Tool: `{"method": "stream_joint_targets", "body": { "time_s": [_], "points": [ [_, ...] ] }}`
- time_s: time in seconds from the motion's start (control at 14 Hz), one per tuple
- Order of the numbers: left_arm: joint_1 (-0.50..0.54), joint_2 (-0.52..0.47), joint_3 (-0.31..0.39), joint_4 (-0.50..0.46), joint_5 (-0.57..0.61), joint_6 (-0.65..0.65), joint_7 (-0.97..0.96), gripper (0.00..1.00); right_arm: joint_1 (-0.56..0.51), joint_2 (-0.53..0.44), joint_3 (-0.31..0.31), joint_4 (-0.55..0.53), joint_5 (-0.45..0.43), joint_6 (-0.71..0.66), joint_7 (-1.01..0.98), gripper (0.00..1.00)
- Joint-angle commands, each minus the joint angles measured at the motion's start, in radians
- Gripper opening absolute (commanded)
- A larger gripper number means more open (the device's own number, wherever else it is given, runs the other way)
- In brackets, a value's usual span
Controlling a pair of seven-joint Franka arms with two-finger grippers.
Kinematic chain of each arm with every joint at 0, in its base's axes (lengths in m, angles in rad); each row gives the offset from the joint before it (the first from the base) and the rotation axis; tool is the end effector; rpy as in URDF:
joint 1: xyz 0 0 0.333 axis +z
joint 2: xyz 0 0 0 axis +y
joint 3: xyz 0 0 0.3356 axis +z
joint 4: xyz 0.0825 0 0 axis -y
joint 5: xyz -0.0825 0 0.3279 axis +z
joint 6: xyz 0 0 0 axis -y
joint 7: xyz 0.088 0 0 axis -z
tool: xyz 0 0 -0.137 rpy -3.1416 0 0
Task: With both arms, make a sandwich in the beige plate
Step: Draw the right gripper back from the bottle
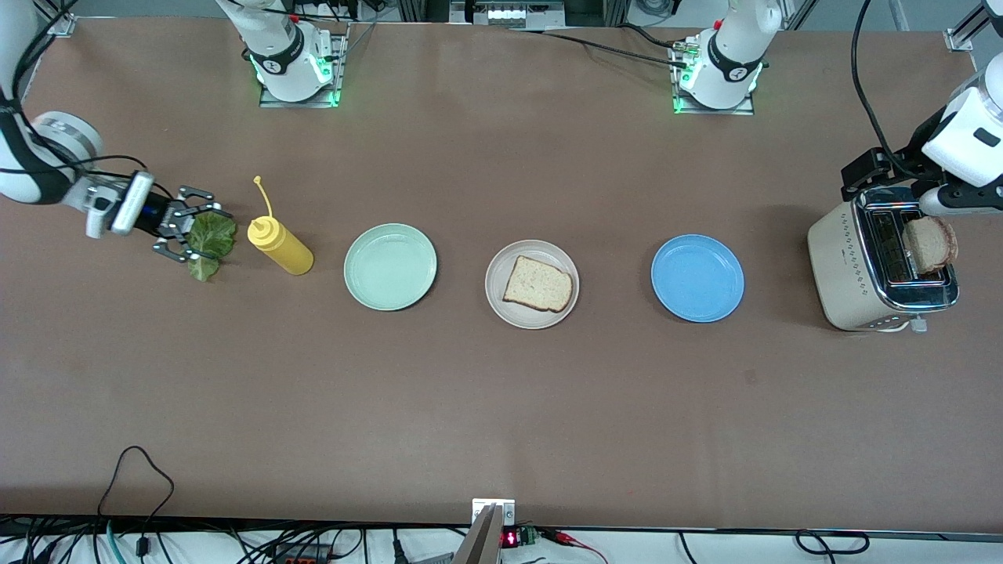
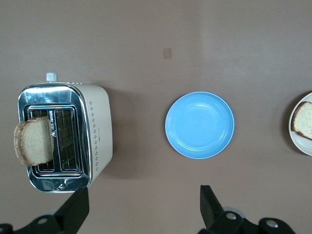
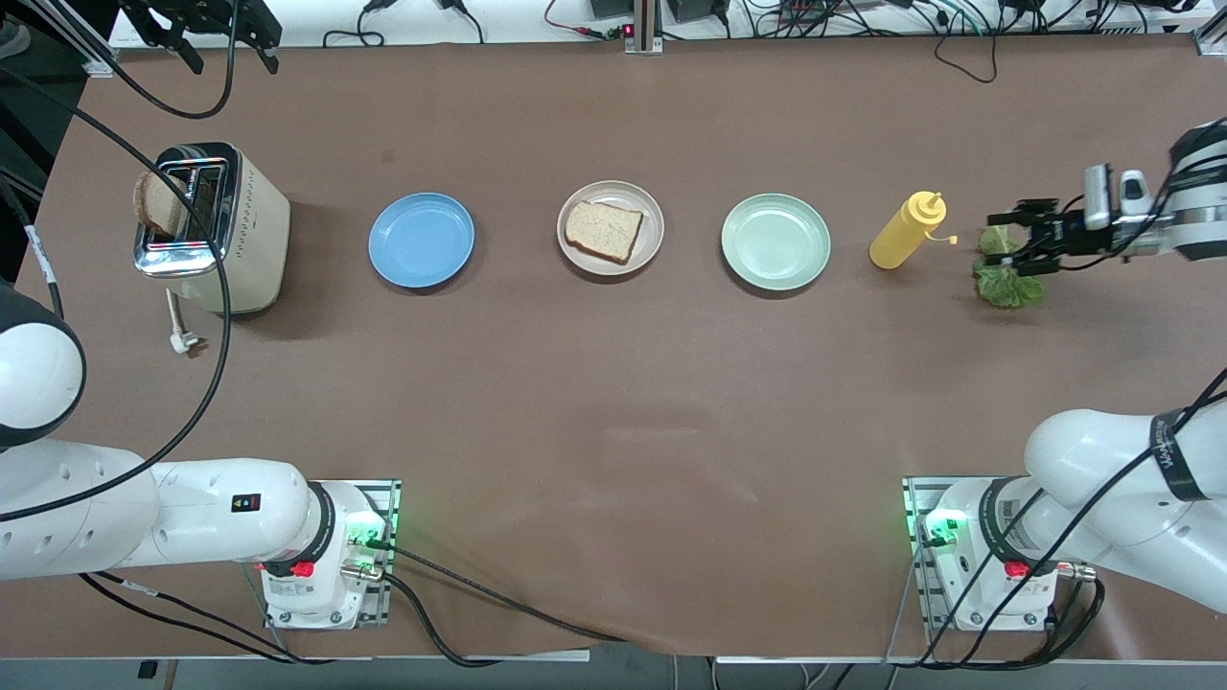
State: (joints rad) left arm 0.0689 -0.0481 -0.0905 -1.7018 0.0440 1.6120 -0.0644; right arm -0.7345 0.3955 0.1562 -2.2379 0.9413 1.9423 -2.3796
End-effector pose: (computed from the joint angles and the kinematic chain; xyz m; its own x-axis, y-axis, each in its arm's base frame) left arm 0.4821 -0.0056 0.5867 0.9984 0.0412 -0.0387 0.0392 -0.9979 -0.0508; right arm 0.4225 -0.1822 0.2289 0.3350 0.4623 0.8210 0.9232 -0.3355 -0.1877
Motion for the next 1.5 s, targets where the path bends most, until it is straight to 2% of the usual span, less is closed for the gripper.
{"method": "stream_joint_targets", "body": {
  "time_s": [0.0,0.36,0.5,0.71,1.07,1.21,1.42],
  "points": [
    [0.005,-0.009,-0.002,0.01,-0.012,-0.018,0.006,1.0,-0.002,-0.062,-0.023,0.043,-0.08,-0.031,0.185,1.0],
    [0.003,-0.009,-0.002,0.008,-0.012,-0.018,0.006,1.0,0.035,-0.109,-0.035,0.139,-0.217,0.023,0.642,1.0],
    [0.003,-0.009,-0.002,0.008,-0.012,-0.02,0.006,1.0,0.062,-0.121,-0.035,0.153,-0.225,0.047,0.854,1.0],
    [0.003,-0.009,-0.002,0.008,-0.013,-0.018,0.006,1.0,0.105,-0.125,-0.035,0.156,-0.3,0.133,1.173,1.0],
    [0.003,-0.009,-0.002,0.008,-0.013,-0.018,0.006,1.0,0.213,-0.141,-0.015,0.156,-0.586,0.26,1.773,1.0],
    [0.003,-0.009,-0.002,0.008,-0.013,-0.018,0.006,1.0,0.233,-0.133,0.026,0.156,-0.683,0.293,1.986,1.0],
    [0.003,-0.01,-0.002,0.008,-0.012,-0.018,0.006,1.0,0.257,-0.106,0.055,0.156,-0.866,0.339,2.181,1.0]
  ]
}}
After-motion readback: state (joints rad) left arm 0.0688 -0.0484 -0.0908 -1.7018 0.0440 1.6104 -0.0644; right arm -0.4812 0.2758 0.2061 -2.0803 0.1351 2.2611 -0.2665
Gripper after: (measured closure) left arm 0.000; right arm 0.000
